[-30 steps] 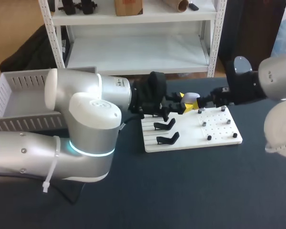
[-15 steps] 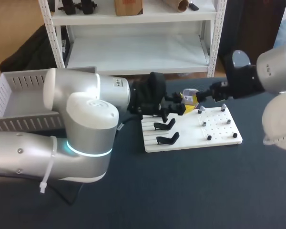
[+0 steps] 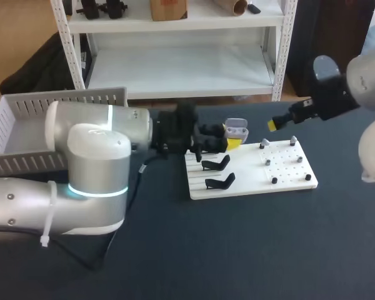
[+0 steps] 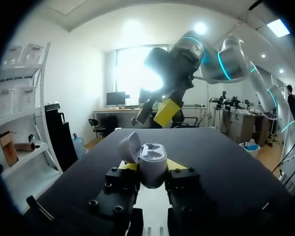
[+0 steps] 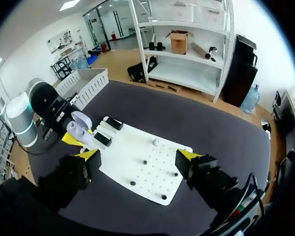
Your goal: Pick up each earbud case from the left stands, insert the matching earbuds, close the lid, and place the case in the box.
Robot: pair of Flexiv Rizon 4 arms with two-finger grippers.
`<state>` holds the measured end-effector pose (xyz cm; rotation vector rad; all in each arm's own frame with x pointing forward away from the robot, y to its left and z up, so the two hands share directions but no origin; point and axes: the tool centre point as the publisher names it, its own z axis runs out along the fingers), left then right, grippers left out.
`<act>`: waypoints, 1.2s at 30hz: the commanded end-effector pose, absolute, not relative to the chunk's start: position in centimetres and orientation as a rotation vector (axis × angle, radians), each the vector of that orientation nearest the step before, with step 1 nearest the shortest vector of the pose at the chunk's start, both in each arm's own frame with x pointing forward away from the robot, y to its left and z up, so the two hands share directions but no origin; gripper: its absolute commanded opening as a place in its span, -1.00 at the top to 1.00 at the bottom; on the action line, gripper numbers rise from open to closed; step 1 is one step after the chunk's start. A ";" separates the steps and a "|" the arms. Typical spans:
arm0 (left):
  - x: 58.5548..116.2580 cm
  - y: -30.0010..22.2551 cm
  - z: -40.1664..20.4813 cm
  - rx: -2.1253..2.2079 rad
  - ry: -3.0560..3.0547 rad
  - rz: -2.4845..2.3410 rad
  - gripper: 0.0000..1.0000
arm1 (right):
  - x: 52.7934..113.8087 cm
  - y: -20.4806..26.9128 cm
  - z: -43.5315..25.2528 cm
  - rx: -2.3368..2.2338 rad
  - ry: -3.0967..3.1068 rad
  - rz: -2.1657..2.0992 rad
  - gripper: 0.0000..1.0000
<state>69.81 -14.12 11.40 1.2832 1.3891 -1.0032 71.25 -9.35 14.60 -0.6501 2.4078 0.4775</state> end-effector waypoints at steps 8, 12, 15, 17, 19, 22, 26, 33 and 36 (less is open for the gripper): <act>69.6 -11.3 13.6 1.213 1.266 -1.072 1.00 | 71.7 -12.7 13.6 -0.635 2.481 0.193 -1.00; 69.6 -10.7 14.5 1.220 1.255 -1.062 1.00 | 71.7 -13.2 13.4 -0.609 2.519 0.053 -1.00; 69.6 -10.4 15.2 1.216 1.267 -1.049 1.00 | 71.7 -13.2 13.4 -0.609 2.519 0.053 -1.00; 69.6 -10.2 15.6 1.212 1.281 -1.034 1.00 | 71.7 -13.2 13.4 -0.609 2.519 0.053 -1.00; 69.8 -10.0 16.0 1.207 1.283 -1.024 1.00 | 71.7 -13.2 13.4 -0.609 2.519 0.053 -1.00; 70.2 -9.4 16.3 1.195 1.289 -1.017 1.00 | 71.7 -13.2 13.4 -0.609 2.519 0.053 -1.00; 70.8 -8.8 16.5 1.172 1.304 -1.040 1.00 | 71.7 -13.2 13.4 -0.609 2.519 0.053 -1.00; 70.9 -8.4 16.8 1.176 1.322 -1.037 1.00 | 72.1 -13.8 10.7 -0.564 2.585 0.023 -1.00; 70.8 -8.2 16.9 1.165 1.333 -1.042 1.00 | 72.2 -14.0 10.3 -0.534 2.606 0.010 -1.00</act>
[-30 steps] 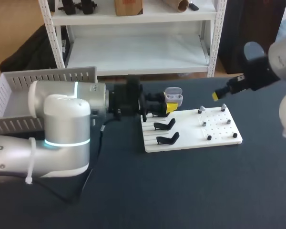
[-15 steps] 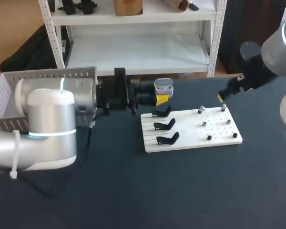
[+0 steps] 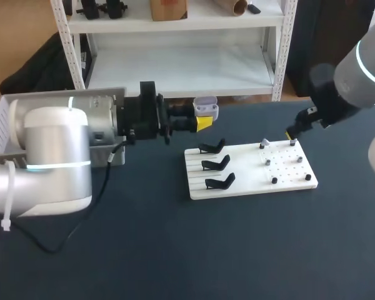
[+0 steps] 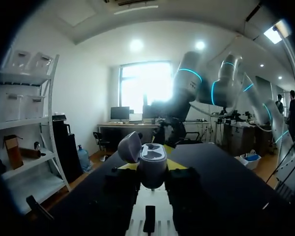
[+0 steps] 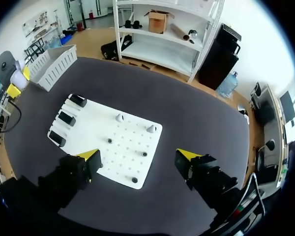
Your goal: Pick up each earbud case from the left stands, insert the matching earbuds, close the lid, and place the case in the box.
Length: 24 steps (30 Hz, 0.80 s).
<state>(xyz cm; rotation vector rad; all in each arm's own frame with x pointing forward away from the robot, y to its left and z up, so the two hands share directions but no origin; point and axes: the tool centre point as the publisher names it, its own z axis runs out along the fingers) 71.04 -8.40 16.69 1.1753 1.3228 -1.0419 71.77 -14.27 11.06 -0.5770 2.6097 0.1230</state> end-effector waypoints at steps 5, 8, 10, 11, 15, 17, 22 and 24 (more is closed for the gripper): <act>70.8 -8.0 17.0 1.156 1.332 -1.047 1.00 | 72.9 -14.7 9.7 -0.539 2.616 -0.044 -1.00; 70.8 -8.0 17.0 1.156 1.332 -1.047 1.00 | 73.5 -15.1 9.0 -0.575 2.629 -0.087 -1.00; 70.8 -8.0 17.0 1.156 1.332 -1.047 1.00 | 73.9 -15.2 8.7 -0.590 2.632 -0.104 -1.00; 70.8 -8.0 17.0 1.156 1.332 -1.047 1.00 | 74.2 -15.2 8.6 -0.593 2.636 -0.099 -1.00; 70.8 -8.0 17.0 1.156 1.332 -1.047 1.00 | 74.5 -15.1 8.5 -0.637 2.656 -0.154 -1.00; 70.8 -8.0 17.0 1.156 1.332 -1.047 1.00 | 74.6 -14.9 8.6 -0.649 2.670 -0.178 -1.00; 70.8 -8.0 17.0 1.156 1.332 -1.047 1.00 | 74.6 -14.5 8.3 -0.599 2.697 -0.196 -0.31; 70.8 -8.0 17.0 1.156 1.332 -1.047 1.00 | 74.6 -14.2 8.0 -0.591 2.710 -0.209 -0.19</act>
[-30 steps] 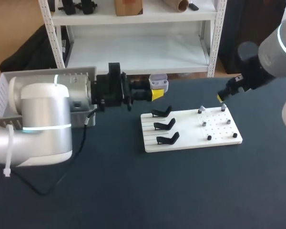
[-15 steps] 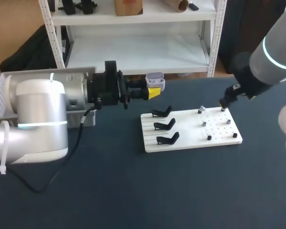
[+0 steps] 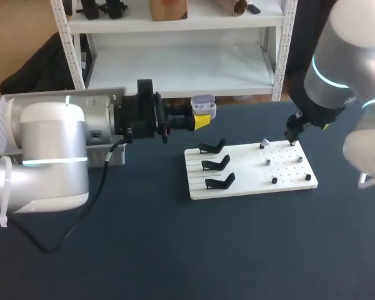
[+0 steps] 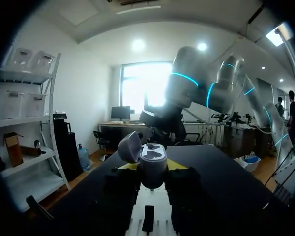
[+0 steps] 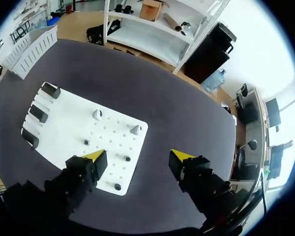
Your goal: Pick up each earbud case from the left stands, insert the matching earbuds, close the lid, and place the case in the box.
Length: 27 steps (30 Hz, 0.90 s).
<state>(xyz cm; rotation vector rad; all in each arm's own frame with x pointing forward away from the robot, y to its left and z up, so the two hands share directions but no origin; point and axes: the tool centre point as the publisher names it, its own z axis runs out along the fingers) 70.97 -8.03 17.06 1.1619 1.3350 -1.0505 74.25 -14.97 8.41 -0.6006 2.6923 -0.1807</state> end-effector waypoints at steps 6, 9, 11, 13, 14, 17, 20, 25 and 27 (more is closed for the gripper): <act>70.8 -8.0 17.0 1.156 1.332 -1.047 1.00 | 74.6 -13.7 7.4 -0.609 2.752 -0.220 -0.23; 70.8 -8.0 17.0 1.156 1.332 -1.047 1.00 | 74.7 -13.7 7.2 -0.621 2.757 -0.253 -0.31; 70.8 -8.0 17.0 1.156 1.332 -1.047 1.00 | 74.9 -13.6 7.1 -0.630 2.759 -0.260 -0.31; 70.8 -8.0 17.0 1.156 1.332 -1.047 1.00 | 75.1 -13.5 6.9 -0.650 2.760 -0.290 -0.33; 70.8 -8.0 17.0 1.156 1.332 -1.047 1.00 | 75.1 -13.5 6.6 -0.661 2.763 -0.299 -0.33; 70.8 -8.0 17.0 1.156 1.332 -1.047 1.00 | 75.3 -13.2 6.2 -0.679 2.769 -0.325 -0.33; 70.8 -8.0 17.0 1.156 1.332 -1.047 1.00 | 75.5 -12.9 5.8 -0.679 2.777 -0.329 -0.24; 70.8 -8.0 17.0 1.156 1.332 -1.047 1.00 | 75.9 -12.9 5.0 -0.656 2.790 -0.348 -0.14; 70.8 -8.0 17.0 1.156 1.332 -1.047 1.00 | 76.0 -13.0 4.7 -0.655 2.799 -0.364 -0.09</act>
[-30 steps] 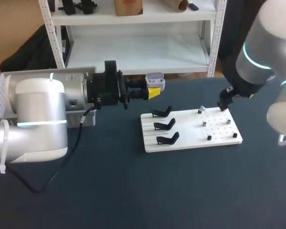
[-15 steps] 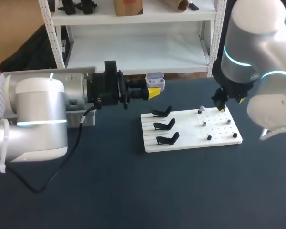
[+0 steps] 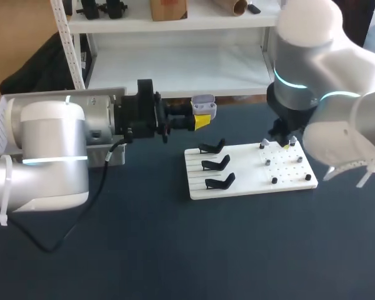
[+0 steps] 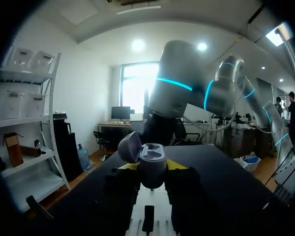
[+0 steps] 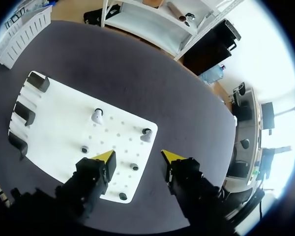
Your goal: Pick up each earbud case from the left stands, insert the matching earbuds, close the lid, and place the case in the box.
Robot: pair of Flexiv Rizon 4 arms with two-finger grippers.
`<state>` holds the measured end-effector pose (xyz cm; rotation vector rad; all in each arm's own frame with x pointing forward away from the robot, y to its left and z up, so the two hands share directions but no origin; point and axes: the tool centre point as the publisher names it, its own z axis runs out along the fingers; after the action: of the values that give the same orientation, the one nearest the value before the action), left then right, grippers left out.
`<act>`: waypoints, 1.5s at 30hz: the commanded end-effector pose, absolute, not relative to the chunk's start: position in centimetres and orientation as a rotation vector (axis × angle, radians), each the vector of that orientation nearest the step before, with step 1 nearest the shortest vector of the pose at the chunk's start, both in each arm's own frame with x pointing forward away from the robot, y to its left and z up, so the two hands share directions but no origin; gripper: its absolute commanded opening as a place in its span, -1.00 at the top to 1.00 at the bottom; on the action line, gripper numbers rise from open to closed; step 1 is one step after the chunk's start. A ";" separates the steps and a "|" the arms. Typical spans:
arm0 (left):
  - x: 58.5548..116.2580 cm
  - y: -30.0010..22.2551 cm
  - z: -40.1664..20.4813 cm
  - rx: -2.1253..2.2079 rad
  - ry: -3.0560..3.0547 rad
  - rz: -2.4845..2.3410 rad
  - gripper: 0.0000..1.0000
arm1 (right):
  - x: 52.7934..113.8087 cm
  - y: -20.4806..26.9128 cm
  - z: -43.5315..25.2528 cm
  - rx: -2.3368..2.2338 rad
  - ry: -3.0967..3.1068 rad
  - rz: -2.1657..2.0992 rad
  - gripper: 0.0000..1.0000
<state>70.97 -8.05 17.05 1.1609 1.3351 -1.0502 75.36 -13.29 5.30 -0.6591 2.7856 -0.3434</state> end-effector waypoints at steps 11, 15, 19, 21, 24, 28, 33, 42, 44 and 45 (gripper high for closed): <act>70.8 -8.0 17.0 1.156 1.332 -1.047 1.00 | 76.7 -13.5 3.9 -0.625 2.837 -0.387 0.05; 70.8 -8.0 17.0 1.156 1.332 -1.047 1.00 | 76.8 -13.9 3.6 -0.610 2.848 -0.396 0.07; 70.8 -8.0 17.0 1.156 1.332 -1.047 1.00 | 77.0 -14.1 3.4 -0.594 2.853 -0.407 0.11; 70.8 -8.0 17.0 1.156 1.332 -1.047 1.00 | 77.1 -14.2 3.3 -0.586 2.859 -0.403 0.11; 70.8 -8.0 17.0 1.156 1.332 -1.047 1.00 | 77.1 -14.2 3.3 -0.582 2.863 -0.401 0.11; 70.8 -8.0 17.0 1.156 1.332 -1.047 1.00 | 77.3 -14.1 3.2 -0.576 2.866 -0.396 0.12; 70.8 -8.0 17.0 1.156 1.332 -1.047 1.00 | 77.6 -14.0 3.1 -0.573 2.868 -0.398 0.18; 70.8 -8.0 17.0 1.156 1.332 -1.047 1.00 | 77.5 -13.7 2.9 -0.540 2.885 -0.383 0.29; 70.8 -8.0 17.0 1.156 1.332 -1.047 1.00 | 77.5 -13.7 2.8 -0.534 2.887 -0.382 0.30; 70.8 -8.0 17.0 1.156 1.332 -1.047 1.00 | 77.5 -13.7 2.8 -0.531 2.888 -0.383 0.30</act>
<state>70.94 -8.04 17.04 1.1602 1.3346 -1.0496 77.35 -13.83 2.91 -0.5365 2.8869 -0.3778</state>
